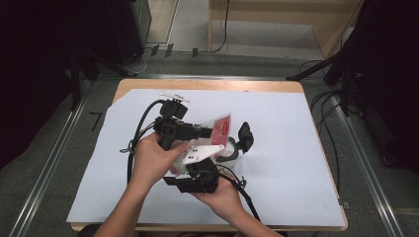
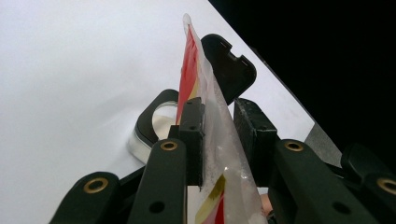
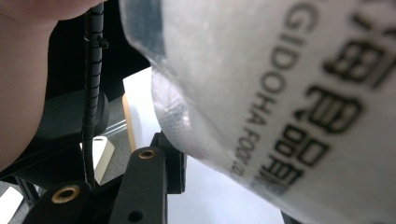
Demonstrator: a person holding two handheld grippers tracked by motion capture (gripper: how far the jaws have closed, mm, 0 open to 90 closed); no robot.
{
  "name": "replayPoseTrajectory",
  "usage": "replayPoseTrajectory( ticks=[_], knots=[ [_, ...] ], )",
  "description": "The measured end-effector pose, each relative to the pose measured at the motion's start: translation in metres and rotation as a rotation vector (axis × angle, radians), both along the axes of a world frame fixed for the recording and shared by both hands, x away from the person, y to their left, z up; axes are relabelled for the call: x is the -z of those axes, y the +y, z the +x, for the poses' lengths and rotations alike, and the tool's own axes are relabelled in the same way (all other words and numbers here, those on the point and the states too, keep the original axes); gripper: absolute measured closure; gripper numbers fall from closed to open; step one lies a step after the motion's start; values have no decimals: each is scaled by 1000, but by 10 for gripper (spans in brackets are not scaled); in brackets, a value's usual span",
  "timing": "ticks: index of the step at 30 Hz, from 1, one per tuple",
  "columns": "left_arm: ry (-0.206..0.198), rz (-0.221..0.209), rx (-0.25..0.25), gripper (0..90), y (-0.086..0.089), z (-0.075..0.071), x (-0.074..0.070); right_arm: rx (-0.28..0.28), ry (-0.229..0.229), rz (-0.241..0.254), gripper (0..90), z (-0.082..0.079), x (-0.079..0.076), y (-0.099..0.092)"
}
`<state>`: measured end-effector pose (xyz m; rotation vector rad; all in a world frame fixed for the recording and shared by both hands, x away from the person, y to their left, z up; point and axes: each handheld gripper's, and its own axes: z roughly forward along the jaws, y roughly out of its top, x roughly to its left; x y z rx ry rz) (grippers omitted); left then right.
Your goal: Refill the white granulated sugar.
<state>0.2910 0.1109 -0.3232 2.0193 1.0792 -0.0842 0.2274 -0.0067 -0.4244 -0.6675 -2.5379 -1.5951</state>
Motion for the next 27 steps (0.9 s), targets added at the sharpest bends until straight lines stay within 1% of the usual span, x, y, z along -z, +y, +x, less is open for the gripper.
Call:
replayPoseTrajectory(
  ticks=[4,6,10,12,13,14,18,20,21,27],
  knots=[
    [0,-6,-1,742,0,0,0,0,-1,-1,637,0,0,0],
    [6,0,3,742,1,1,0,-2,-1,-3,638,0,0,0],
    [3,-11,0,742,1,1,0,-4,-7,-5,638,0,-1,0],
    [5,-6,1,741,2,1,-1,-2,-4,-6,639,0,-2,0],
    [4,-11,-2,741,1,2,0,-2,-3,-6,639,0,-2,0],
    [8,-2,-1,741,2,2,-1,-1,-2,-5,639,0,-2,0],
    [8,-2,-1,739,1,2,-1,-3,2,-7,639,0,-2,0],
    [7,-4,1,739,1,2,-1,-3,2,-7,638,1,-2,0],
    [2,-15,1,739,1,2,-1,-3,1,-6,639,0,-3,0],
    [0,-6,2,739,0,1,-1,-4,2,-4,638,0,-3,0]
  ],
)
